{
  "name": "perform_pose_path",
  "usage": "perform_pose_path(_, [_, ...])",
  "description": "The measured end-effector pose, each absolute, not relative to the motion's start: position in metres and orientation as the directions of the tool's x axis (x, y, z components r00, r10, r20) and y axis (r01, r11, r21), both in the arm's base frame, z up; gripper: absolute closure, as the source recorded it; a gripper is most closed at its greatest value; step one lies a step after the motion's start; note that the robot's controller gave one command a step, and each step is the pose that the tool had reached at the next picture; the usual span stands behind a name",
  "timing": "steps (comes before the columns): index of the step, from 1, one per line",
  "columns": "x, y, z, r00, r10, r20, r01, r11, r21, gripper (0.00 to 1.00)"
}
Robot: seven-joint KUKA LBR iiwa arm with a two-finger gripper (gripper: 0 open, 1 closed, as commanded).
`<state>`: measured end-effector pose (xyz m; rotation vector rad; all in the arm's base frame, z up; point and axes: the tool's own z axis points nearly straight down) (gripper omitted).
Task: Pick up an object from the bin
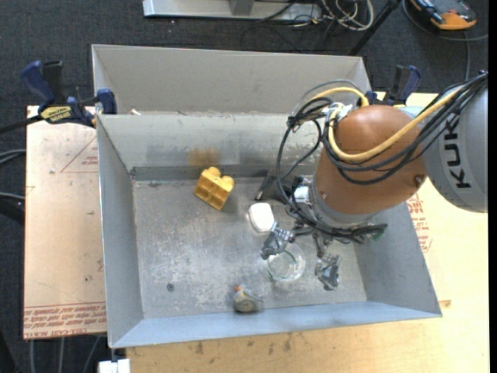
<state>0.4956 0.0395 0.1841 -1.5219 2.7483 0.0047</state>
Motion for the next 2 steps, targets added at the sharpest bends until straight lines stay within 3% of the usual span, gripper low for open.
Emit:
perform_pose_path(1, [0.496, 0.035, 0.234, -0.453, -0.892, -0.002, -0.892, 0.453, 0.002, 0.0])
perform_pose_path(2, [0.498, 0.027, 0.211, -0.453, -0.892, -0.007, -0.892, 0.453, -0.011, 0.0])
